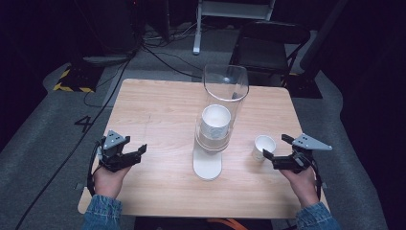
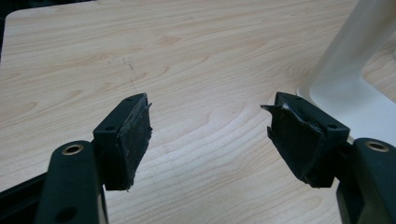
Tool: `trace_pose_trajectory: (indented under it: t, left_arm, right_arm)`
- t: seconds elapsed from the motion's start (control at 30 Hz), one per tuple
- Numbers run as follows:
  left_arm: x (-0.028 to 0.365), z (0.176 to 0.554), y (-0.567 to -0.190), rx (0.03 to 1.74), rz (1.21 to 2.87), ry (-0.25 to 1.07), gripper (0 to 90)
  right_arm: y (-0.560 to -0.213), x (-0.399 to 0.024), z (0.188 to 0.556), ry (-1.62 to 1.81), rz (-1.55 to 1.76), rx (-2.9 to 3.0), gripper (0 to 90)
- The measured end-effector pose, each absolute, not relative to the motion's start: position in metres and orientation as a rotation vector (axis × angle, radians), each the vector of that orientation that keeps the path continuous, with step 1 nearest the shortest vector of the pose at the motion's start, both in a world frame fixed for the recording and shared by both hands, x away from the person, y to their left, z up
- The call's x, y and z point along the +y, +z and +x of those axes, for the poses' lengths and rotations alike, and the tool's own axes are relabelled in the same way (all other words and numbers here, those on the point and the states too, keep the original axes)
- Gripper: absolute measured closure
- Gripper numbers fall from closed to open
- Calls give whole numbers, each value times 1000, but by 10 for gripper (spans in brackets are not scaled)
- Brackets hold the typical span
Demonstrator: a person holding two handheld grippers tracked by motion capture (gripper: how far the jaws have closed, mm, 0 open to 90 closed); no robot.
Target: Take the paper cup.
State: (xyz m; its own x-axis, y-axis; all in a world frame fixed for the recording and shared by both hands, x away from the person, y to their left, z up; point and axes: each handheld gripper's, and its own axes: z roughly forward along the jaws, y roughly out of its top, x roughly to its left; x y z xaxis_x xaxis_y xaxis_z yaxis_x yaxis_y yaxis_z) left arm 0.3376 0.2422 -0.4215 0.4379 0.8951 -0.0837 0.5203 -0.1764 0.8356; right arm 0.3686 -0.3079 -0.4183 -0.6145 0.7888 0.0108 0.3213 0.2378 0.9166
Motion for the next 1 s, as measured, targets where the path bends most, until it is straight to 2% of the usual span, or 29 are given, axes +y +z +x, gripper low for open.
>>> trace_pose_trajectory:
  t: [0.57,1.0]
  left_arm:
    - [247,305,-431,1159,1903,561,284]
    - [258,288,-452,1140,1929,614,252]
  right_arm:
    - [-393,-367,325,1284,1152,2001,0]
    - [-416,-404,328,1178,1276,1969,33]
